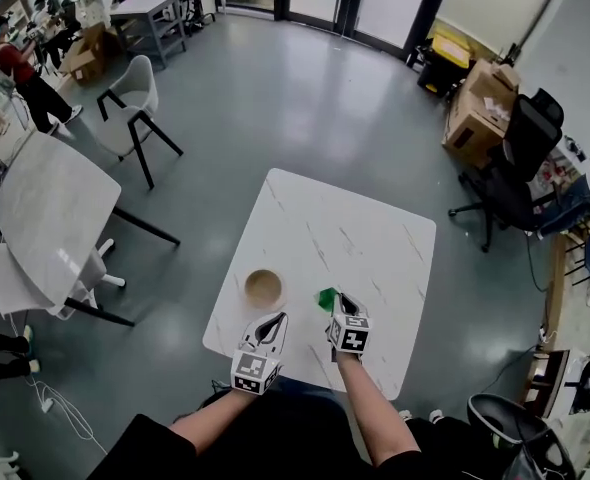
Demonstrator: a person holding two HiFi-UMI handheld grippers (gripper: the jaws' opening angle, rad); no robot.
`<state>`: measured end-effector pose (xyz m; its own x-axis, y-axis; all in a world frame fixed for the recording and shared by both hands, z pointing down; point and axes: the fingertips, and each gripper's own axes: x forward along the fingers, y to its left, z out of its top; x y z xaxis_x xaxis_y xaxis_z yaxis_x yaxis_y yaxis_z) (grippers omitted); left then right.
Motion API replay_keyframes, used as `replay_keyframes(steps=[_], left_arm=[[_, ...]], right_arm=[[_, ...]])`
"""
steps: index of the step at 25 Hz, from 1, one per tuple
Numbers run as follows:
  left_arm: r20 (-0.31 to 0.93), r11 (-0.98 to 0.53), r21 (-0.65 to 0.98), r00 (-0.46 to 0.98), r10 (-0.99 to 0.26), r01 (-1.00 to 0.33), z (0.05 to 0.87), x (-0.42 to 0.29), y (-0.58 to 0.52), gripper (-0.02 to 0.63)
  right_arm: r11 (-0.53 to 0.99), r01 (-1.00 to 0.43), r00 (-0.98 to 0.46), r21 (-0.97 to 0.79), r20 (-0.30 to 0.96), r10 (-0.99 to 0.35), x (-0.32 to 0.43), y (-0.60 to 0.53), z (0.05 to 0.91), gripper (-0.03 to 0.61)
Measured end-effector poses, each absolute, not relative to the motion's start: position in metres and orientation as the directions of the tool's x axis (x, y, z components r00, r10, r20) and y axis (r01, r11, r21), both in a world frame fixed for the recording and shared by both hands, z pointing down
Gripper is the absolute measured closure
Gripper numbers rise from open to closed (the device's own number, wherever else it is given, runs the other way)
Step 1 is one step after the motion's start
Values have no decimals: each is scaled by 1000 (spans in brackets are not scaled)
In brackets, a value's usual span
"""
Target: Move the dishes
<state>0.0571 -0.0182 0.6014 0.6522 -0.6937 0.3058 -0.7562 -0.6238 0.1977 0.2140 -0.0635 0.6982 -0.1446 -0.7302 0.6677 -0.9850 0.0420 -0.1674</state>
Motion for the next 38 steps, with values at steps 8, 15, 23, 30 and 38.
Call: replay_keyframes(steps=[8, 15, 23, 30, 38], left_arm=[[349, -574, 174, 595, -724, -800, 617, 79, -23, 597], [363, -537, 163, 556, -748, -828, 623, 90, -18, 597], [384, -495, 141, 508, -771, -858, 620, 93, -21, 597], [395, -488, 115, 491, -777, -865, 621, 88, -18, 597], [378, -469, 139, 484, -789, -872, 616, 82, -28, 597]], right_arm=[[106, -982, -184, -153, 710, -679, 242, -83, 731, 538], [141, -973, -230, -182, 733, -640, 247, -92, 757, 538], [190, -962, -273, -197, 759, -591, 247, -93, 774, 538], [198, -956, -294, -218, 754, -588, 240, -92, 774, 528], [184, -966, -256, -179, 720, -645, 252, -101, 744, 495]])
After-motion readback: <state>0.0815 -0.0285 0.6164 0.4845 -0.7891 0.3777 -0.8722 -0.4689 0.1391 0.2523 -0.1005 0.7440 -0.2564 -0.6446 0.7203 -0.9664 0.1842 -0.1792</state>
